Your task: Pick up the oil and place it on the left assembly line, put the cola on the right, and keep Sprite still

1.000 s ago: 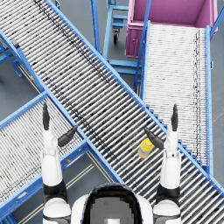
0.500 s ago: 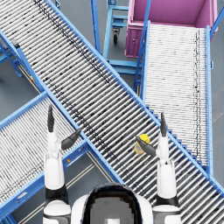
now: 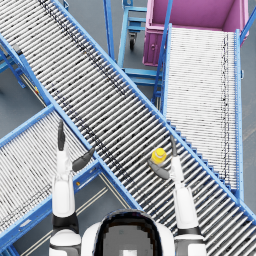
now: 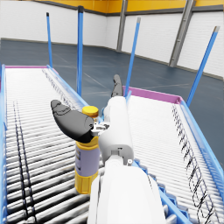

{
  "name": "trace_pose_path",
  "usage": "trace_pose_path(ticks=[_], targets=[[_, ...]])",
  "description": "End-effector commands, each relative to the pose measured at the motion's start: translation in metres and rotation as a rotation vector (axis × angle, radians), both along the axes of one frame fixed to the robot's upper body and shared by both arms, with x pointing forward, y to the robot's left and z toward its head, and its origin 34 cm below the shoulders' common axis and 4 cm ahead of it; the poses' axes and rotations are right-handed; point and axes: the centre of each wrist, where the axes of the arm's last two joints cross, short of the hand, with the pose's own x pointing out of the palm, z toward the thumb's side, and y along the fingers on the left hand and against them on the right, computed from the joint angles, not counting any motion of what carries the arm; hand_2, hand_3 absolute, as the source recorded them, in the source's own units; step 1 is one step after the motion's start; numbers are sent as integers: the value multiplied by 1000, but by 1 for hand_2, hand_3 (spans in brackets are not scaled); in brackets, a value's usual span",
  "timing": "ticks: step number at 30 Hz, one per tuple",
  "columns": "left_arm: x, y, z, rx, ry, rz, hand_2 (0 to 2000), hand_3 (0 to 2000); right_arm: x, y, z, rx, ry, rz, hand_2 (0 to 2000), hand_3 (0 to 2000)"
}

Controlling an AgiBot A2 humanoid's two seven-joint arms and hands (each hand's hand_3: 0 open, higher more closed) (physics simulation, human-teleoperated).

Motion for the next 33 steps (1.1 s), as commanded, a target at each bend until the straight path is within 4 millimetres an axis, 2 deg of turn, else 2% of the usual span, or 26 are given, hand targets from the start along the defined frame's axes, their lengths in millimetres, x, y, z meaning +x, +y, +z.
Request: trace_pose_path(ticks=[1,7,10,13,17,21,22,23,27,29,33], targets=[[3,-1,0,0,5,-4,0,0,9,3,-20,-4,78,1,0,0],[12,-1,-4,-7,33,-4,0,0,35,13,-46,7,180,2,0,0],[17,-1,-5,-11,44,-4,0,0,49,18,-67,3,265,0,0,0],[20,-1,-5,-15,48,-4,0,0,58,24,-72,4,291,7,0,0],[21,1,-8,-22,61,4,0,0,71,33,-91,-7,377,15,0,0],[22,3,-12,-29,77,12,0,0,79,43,-92,-13,391,42,0,0],[20,1,-14,-28,80,6,0,0,78,42,-91,-10,386,40,1361,327],[21,4,-13,-33,79,16,0,0,79,41,-91,-8,392,83,2000,653],[20,3,-17,-35,90,13,0,0,81,44,-83,3,362,39,2000,1960],[18,2,-17,-35,91,10,0,0,83,43,-69,22,309,-8,2000,2000],[17,-2,-26,-32,120,-5,0,0,91,39,-19,69,136,52,2000,2000]])
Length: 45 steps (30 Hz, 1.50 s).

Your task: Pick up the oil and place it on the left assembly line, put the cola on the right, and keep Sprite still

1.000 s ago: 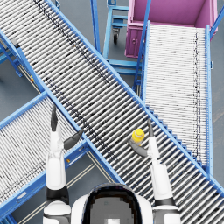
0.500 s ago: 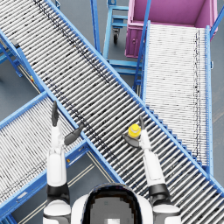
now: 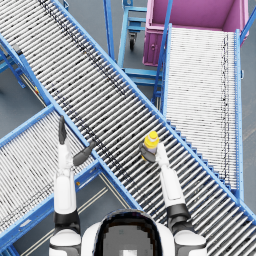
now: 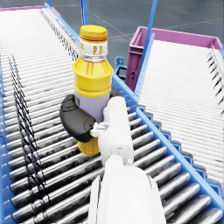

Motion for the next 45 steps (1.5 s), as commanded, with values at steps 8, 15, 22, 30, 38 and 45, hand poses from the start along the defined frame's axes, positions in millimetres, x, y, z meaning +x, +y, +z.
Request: trace_pose_path(ticks=[8,15,22,30,38,45], targets=[[-10,-19,-20,22,66,-75,0,0,10,24,187,116,-640,163,2000,2000],[-8,-60,-18,39,61,-222,0,0,-7,49,210,15,-753,309,2000,2000],[-3,-100,-17,41,70,-353,0,0,-23,72,207,24,-762,395,2000,2000],[-3,-123,-20,47,87,-423,0,0,-39,84,193,23,-740,468,2000,2000],[-3,-123,-7,56,42,-451,0,0,-42,92,172,-14,-680,486,2000,2000],[-8,-120,1,133,-5,-541,2000,1307,-43,92,167,-42,-689,518,2000,2000]])
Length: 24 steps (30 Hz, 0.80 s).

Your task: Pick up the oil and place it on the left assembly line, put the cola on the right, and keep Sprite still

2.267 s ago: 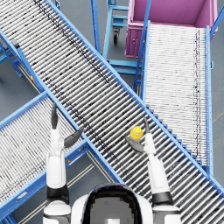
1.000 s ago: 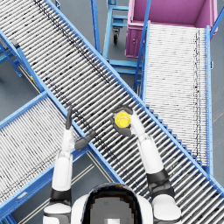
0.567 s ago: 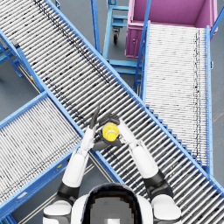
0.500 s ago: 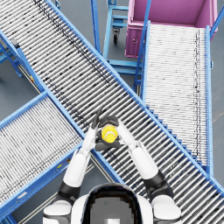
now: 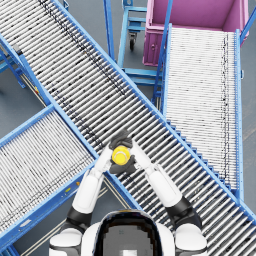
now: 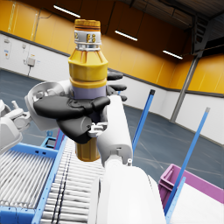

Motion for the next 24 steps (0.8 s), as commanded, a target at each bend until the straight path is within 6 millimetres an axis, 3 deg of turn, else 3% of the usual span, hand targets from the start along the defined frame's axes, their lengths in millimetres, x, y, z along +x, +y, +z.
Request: trace_pose_path(ticks=[1,2,3,4,5,7,9,14,24], targets=[[-2,-8,17,-23,-57,-34,2000,1633,-7,13,-3,-30,-2,57,2000,2000],[-1,-6,18,-29,-60,-26,2000,1960,-7,13,-3,-37,-4,60,2000,2000],[0,1,3,-1,-11,-8,2000,2000,-6,14,-1,-38,-9,62,2000,2000],[0,-6,17,-22,-56,-32,2000,2000,-5,11,3,-28,-19,48,639,1673],[-1,-5,16,-28,-54,-24,2000,2000,-4,8,10,15,-29,-3,0,1347],[0,8,19,-77,-61,57,2000,2000,-5,-4,27,79,-75,-49,0,693],[2,38,8,-107,-19,194,2000,2000,-13,-17,47,153,-141,-81,0,40],[7,119,-9,-230,55,534,2000,2000,-14,-45,57,216,-174,-177,0,0],[-4,218,-83,-362,314,918,2000,2000,-9,-61,50,241,-142,-247,0,0]])
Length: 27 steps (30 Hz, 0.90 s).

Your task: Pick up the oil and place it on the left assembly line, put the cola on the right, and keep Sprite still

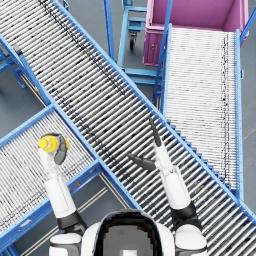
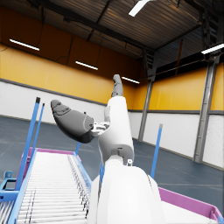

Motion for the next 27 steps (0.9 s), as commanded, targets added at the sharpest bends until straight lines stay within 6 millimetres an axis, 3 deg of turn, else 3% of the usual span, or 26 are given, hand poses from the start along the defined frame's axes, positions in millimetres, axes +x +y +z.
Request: trace_pose_path(ticks=[1,2,3,4,8,11,12,15,19,27], targets=[[-5,42,-27,-74,89,140,2000,2000,2,-3,4,16,-9,-13,0,0],[-7,47,-33,-88,107,157,2000,2000,2,-3,4,18,-9,-13,0,0],[-9,52,-37,-96,119,169,639,1673,2,-2,5,22,-11,-10,0,0],[-13,59,-40,-114,125,216,0,1347,1,-2,4,22,-8,-10,0,0],[-28,100,-41,-156,120,388,0,40,2,-7,4,38,-6,-29,0,0],[-42,134,-23,-146,61,502,0,0,1,-7,2,40,0,-28,0,0],[-45,148,-7,-102,30,528,0,0,0,-8,3,44,-5,-31,0,0],[-50,166,22,-25,-25,559,0,0,0,-10,3,54,-5,-39,0,0],[-43,142,52,63,-117,491,0,0,3,-23,10,96,-23,-89,0,0],[-14,66,88,244,-214,211,0,0,19,-60,24,185,-44,-225,0,0]])
